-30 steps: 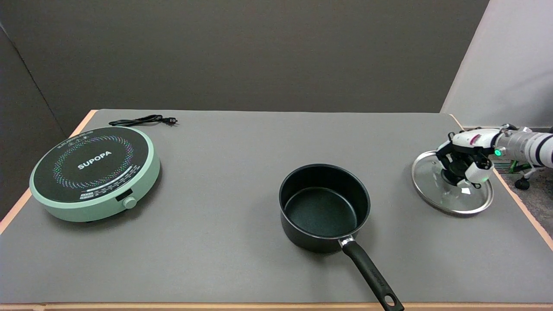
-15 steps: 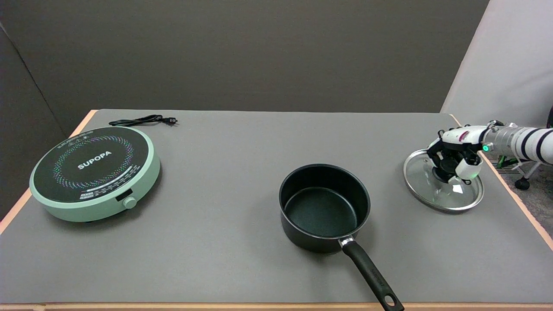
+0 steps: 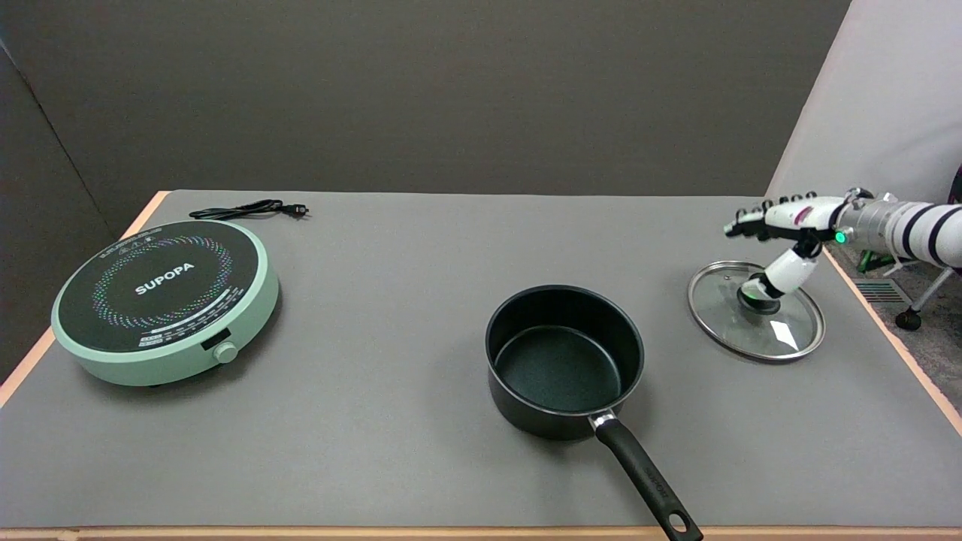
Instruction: Place the pot lid onto the table.
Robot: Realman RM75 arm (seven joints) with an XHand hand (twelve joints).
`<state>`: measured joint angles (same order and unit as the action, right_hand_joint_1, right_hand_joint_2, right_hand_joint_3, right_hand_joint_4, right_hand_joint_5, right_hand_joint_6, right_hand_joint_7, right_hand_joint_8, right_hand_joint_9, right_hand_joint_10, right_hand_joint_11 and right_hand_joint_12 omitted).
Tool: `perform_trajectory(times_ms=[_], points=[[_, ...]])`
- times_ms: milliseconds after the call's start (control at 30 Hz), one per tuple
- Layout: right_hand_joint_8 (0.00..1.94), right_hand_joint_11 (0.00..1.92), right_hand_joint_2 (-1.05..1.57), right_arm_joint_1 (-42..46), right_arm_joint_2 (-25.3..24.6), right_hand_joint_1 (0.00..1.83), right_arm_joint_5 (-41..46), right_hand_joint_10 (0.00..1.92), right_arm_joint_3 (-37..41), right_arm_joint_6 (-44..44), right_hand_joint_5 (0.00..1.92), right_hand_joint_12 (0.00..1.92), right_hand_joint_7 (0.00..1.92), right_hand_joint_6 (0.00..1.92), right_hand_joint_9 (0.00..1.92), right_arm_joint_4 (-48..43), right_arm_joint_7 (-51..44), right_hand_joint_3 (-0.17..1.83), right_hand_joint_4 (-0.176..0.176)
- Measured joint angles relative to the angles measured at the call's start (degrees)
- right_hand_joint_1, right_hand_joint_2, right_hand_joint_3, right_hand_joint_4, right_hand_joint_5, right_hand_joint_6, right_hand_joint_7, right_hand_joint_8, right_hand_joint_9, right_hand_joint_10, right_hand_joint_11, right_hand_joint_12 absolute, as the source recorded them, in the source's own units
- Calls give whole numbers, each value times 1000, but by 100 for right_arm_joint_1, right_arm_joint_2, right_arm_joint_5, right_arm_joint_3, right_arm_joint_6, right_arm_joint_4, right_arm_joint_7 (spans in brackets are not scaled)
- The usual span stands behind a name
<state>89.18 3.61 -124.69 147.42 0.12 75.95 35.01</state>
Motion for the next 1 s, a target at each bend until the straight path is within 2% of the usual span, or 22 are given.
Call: perform_trajectory(times_ms=[67, 100, 167, 200, 267, 300, 367, 400, 500, 667, 733, 867, 900, 933, 1000], points=[[80, 76, 300, -1, 20, 531, 2, 197, 49, 86, 39, 513, 24, 91, 14, -30, 1, 794, 43], [84, 65, 324, -6, 26, 487, 3, 154, 65, 119, 0, 479, -1, 121, -1, -41, 1, 749, 34], [0, 46, 304, -28, 42, 436, 5, 4, 105, 191, 1, 428, -1, 14, -1, -67, 1, 761, 13], [-1, 28, 355, -42, 51, 387, 9, -1, 122, 233, -1, 430, -1, 15, -1, -76, 1, 640, 6], [-1, 22, 390, -67, 64, 335, 32, -1, 151, 326, -1, 421, -1, -1, -1, -89, 2, 645, 2], [15, 27, 394, -80, 69, 330, 55, 46, 163, 386, 5, 409, -1, 20, -1, -95, 2, 746, 11], [86, 36, 457, -101, 73, 313, 146, 178, 185, 533, 9, 437, 8, 103, 8, -107, 3, 736, 36], [102, 51, 433, -107, 75, 305, 209, 188, 194, 625, 42, 402, 40, 85, 40, -111, 3, 863, 60], [109, 67, 446, -108, 80, 274, 621, 203, 223, 1075, 89, 388, 82, 101, 86, -120, 2, 884, 78], [142, 69, 494, -26, 78, 251, 1613, 190, 253, 1925, 99, 416, 105, 143, 107, -74, 0, 818, 66], [122, 74, 507, 29, 73, 261, 2031, 204, 262, 2294, 108, 368, 122, 111, 78, -23, -1, 961, 39], [135, 68, 513, 167, 59, 244, 2704, 221, 272, 2934, 137, 367, 142, 136, 71, 139, -2, 966, 43], [135, 73, 500, 197, 55, 248, 2835, 189, 273, 3064, 145, 406, 144, 133, 116, 174, -3, 842, 64], [135, 77, 491, 228, 51, 242, 2956, 188, 274, 3192, 148, 413, 146, 134, 124, 207, -3, 830, 69], [145, 81, 498, 288, 41, 241, 3180, 210, 275, 3443, 151, 419, 155, 144, 114, 270, -4, 885, 65]])
